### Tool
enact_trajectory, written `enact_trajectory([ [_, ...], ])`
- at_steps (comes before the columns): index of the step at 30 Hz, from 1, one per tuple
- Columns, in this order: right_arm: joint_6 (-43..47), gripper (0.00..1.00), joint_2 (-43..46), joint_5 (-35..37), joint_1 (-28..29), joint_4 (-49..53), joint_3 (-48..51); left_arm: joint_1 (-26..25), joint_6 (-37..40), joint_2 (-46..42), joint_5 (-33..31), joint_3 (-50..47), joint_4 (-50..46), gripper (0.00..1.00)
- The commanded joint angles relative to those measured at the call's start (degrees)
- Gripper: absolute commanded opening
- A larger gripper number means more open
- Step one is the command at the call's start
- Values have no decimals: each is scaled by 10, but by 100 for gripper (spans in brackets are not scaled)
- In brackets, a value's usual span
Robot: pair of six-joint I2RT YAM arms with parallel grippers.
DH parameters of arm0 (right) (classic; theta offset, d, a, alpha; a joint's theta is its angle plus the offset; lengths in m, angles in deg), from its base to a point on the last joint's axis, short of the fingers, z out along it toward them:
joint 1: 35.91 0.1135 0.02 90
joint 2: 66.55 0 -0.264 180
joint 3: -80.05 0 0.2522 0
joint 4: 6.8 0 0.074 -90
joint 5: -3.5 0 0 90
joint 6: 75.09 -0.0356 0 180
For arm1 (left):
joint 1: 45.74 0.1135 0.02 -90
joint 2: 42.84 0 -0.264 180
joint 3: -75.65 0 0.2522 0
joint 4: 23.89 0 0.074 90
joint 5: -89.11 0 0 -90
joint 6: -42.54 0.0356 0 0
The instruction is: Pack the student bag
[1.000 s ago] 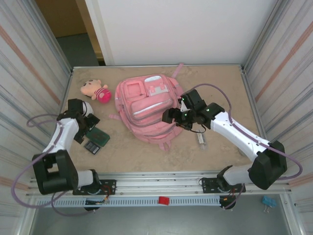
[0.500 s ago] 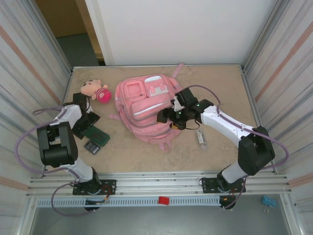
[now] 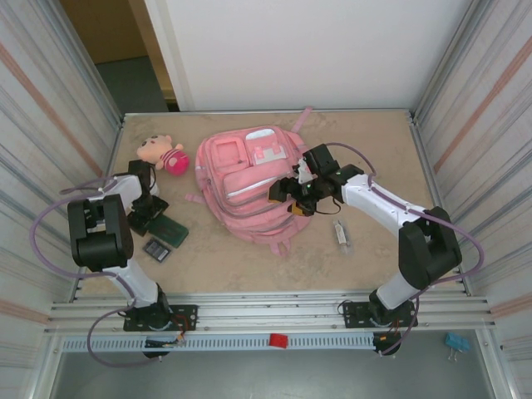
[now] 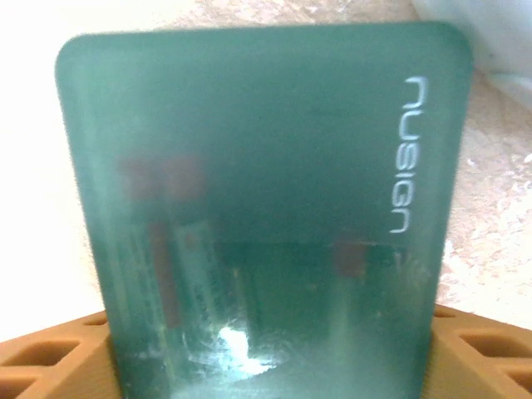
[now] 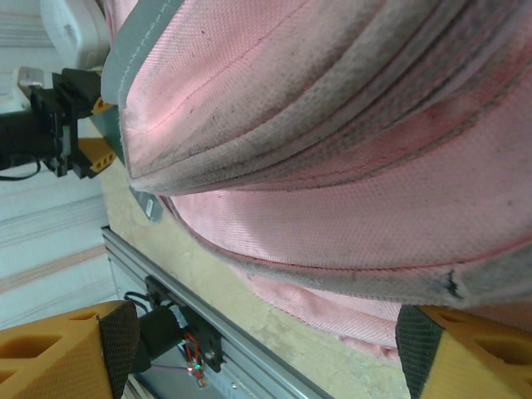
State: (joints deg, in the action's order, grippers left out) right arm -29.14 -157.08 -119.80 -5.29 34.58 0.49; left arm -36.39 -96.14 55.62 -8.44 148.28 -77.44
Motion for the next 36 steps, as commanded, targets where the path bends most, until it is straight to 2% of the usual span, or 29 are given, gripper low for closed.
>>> enact_trajectory([
  [1, 12, 81, -3, -15, -3, -12, -19, 4, -15, -13, -7, 9, 3, 69],
  [5, 9, 81, 17, -8, -1, -17, -12, 2, -26, -49, 3, -4, -1, 60],
  [9, 10, 80, 65, 5, 2, -28, 17, -7, -50, -130, 39, -25, -13, 56],
  [14, 13, 80, 166, -1, 7, -110, 107, -50, -102, -256, 84, -40, -42, 53],
  [18, 40, 80, 211, -12, 41, -154, 136, -104, -177, -354, 127, -62, -48, 53],
  [23, 53, 80, 195, -35, 114, -225, 136, -166, -267, -440, 171, -94, -28, 54],
  [27, 47, 80, 168, -27, 157, -274, 133, -201, -322, -486, 190, -123, -3, 55],
  [36, 59, 78, 99, -10, 213, -305, 92, -233, -373, -527, 212, -154, 36, 56],
])
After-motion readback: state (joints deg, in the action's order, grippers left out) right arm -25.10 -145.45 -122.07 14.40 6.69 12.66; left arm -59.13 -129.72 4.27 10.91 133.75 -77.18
